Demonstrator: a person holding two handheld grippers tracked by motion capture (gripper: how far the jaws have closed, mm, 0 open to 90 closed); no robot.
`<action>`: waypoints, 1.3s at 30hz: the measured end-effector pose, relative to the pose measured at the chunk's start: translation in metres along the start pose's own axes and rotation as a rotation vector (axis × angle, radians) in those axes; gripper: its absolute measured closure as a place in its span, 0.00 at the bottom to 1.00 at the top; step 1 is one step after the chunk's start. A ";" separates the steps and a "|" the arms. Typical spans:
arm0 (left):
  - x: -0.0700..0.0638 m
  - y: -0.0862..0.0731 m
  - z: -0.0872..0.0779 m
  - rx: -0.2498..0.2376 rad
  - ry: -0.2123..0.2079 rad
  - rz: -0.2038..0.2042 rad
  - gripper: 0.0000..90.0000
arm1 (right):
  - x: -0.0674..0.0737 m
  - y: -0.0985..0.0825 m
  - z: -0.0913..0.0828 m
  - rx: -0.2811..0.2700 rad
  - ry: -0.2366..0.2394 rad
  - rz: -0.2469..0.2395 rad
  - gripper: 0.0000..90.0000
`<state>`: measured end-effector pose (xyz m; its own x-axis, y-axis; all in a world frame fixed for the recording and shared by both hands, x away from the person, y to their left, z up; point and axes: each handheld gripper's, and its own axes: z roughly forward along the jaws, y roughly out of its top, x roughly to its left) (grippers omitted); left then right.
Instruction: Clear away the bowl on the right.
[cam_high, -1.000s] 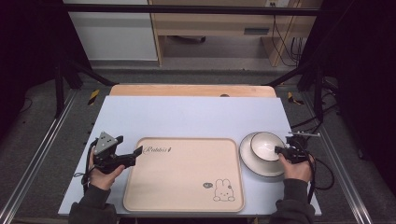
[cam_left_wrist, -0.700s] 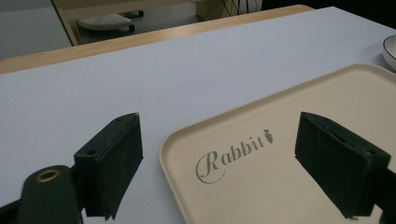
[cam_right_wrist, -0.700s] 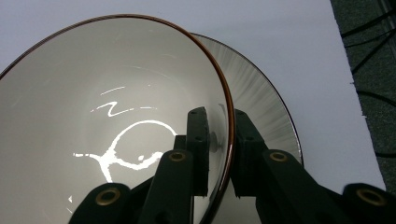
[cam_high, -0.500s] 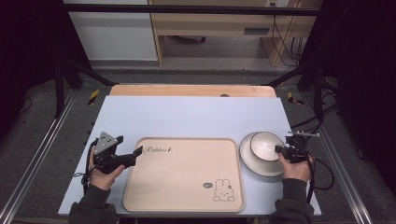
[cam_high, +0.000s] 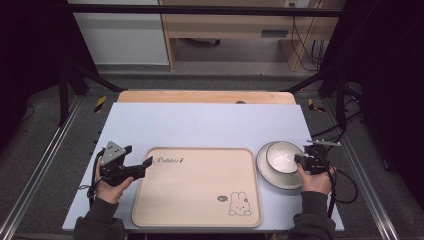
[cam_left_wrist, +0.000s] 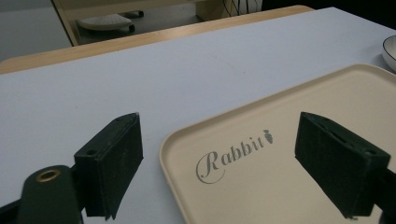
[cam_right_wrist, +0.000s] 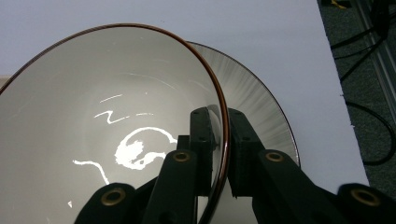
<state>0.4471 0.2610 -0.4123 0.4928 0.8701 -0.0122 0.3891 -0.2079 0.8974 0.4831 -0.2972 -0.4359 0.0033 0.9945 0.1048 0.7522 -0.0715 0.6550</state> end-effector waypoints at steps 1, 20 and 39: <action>0.000 0.000 0.000 0.000 0.000 0.000 0.16 | 0.000 0.000 0.000 -0.001 -0.002 -0.004 0.91; 0.000 0.000 -0.001 -0.004 0.003 -0.002 0.17 | 0.012 0.003 -0.009 -0.033 -0.008 -0.047 0.91; 0.000 0.000 0.000 -0.005 0.003 -0.003 0.17 | 0.020 0.003 -0.014 -0.035 -0.020 -0.077 0.90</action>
<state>0.4471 0.2614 -0.4119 0.4893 0.8720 -0.0133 0.3869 -0.2033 0.8995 0.4764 -0.2787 -0.4214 -0.0401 0.9985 0.0379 0.7273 0.0032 0.6863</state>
